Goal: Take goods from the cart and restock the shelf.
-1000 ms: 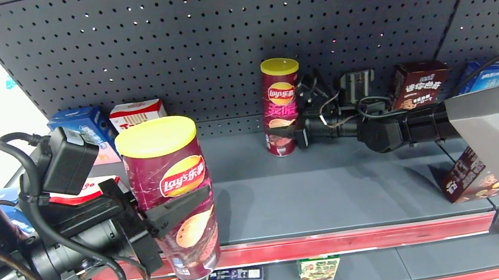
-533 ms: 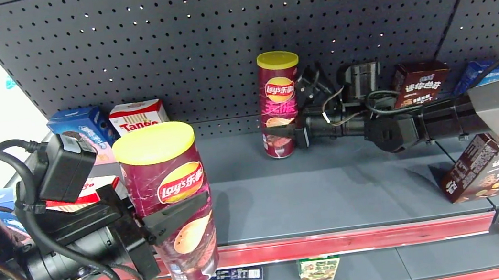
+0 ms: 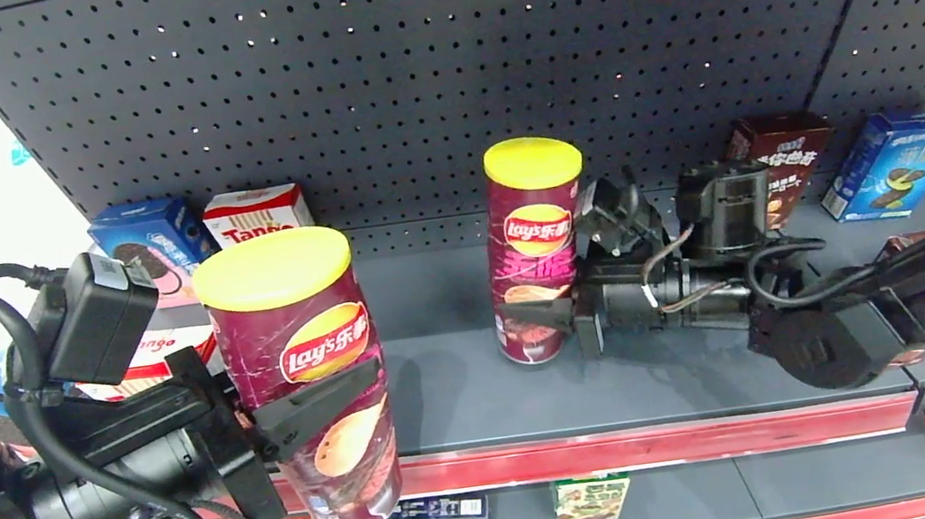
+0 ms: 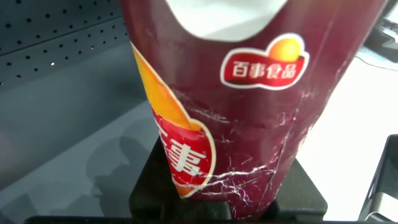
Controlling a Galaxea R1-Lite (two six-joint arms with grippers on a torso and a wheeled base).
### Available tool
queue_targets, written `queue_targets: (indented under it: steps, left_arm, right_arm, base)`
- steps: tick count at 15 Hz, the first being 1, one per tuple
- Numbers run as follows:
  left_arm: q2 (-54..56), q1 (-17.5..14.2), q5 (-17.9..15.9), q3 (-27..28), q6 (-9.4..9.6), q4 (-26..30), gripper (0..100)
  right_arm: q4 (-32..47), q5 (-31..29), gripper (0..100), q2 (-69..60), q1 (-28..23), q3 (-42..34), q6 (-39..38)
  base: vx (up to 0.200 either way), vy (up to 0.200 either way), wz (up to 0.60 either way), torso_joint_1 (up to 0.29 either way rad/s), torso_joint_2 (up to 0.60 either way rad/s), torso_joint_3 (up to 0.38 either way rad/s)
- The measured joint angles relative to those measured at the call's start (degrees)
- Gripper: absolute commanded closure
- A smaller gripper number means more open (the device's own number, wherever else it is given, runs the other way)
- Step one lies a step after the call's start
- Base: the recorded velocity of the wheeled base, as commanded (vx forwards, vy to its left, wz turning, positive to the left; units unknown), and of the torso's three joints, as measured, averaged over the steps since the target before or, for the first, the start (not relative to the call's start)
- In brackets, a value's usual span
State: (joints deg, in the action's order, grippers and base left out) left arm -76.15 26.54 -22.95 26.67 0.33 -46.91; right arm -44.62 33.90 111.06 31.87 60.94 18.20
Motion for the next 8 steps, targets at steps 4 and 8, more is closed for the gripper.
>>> queue_targets:
  steps: [4,8]
  left_arm:
    - [0.0,0.0,0.0,0.0,0.0,0.0,100]
    - [0.0,0.0,0.0,0.0,0.0,0.0,100]
  right_arm:
    - [-3.0,0.5,100,-6.9,1.5,-11.1,0.2]
    - [-4.8,0.5,100,-7.4,1.4,-12.4,0.3]
  base:
    - [0.0,0.0,0.0,0.0,0.0,0.0]
    - [0.0,0.0,0.0,0.0,0.0,0.0]
